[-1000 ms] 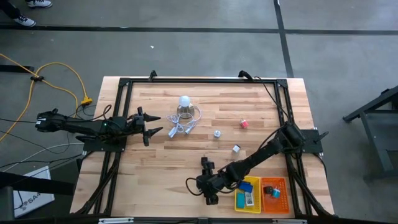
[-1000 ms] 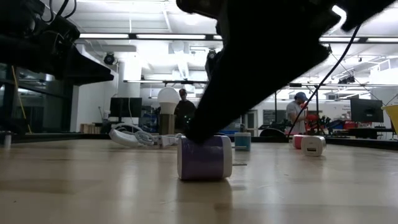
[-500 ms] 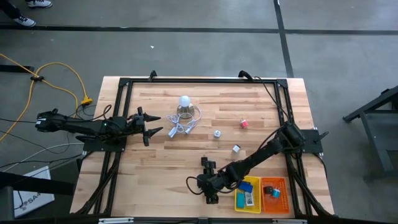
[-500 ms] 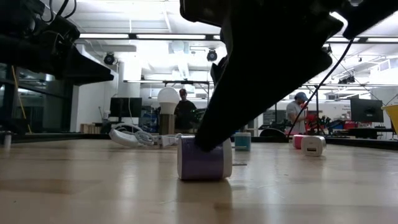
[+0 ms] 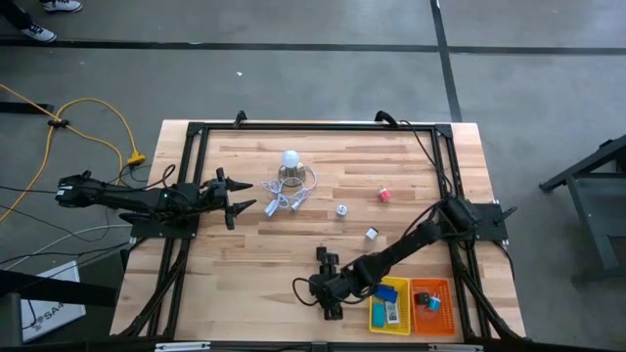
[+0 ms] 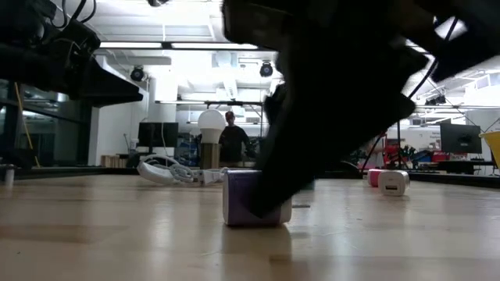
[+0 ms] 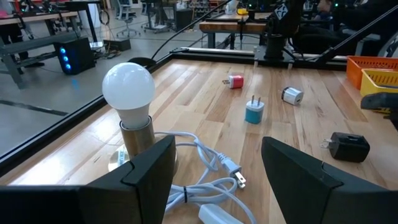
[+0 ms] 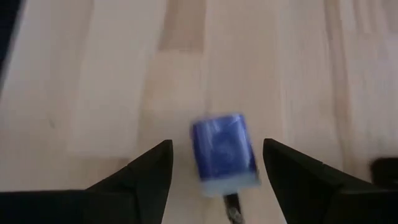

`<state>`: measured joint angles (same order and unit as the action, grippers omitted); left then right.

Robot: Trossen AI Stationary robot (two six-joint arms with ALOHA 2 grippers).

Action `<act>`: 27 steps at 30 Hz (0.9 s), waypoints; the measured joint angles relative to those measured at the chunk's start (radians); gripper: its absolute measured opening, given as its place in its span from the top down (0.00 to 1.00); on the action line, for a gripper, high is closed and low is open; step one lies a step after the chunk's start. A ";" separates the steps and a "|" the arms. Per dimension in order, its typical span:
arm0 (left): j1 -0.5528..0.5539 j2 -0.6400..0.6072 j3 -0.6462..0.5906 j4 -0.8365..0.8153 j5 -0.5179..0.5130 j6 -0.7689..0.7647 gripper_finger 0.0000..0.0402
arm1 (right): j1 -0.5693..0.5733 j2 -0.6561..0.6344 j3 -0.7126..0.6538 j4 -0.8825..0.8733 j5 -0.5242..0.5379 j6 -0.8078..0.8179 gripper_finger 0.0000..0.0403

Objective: Pick & Place Office items
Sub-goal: Put the violet charger adapter into the orange basket

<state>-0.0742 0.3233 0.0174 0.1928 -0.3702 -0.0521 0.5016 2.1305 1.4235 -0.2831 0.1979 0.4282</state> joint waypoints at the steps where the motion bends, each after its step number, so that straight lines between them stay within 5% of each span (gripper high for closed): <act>1: 0.000 0.000 0.000 0.000 0.000 0.000 0.43 | -0.001 0.001 0.000 0.000 -0.003 0.003 0.42; 13: 0.000 0.000 0.000 0.004 0.000 0.000 0.43 | -0.006 0.003 -0.002 -0.004 -0.018 0.005 0.43; 27: 0.000 0.000 0.000 0.003 0.000 0.000 0.43 | -0.006 0.003 -0.002 -0.004 -0.018 0.005 0.66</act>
<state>-0.0742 0.3233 0.0174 0.1963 -0.3702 -0.0521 0.4953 2.1338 1.4216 -0.2871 0.1799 0.4329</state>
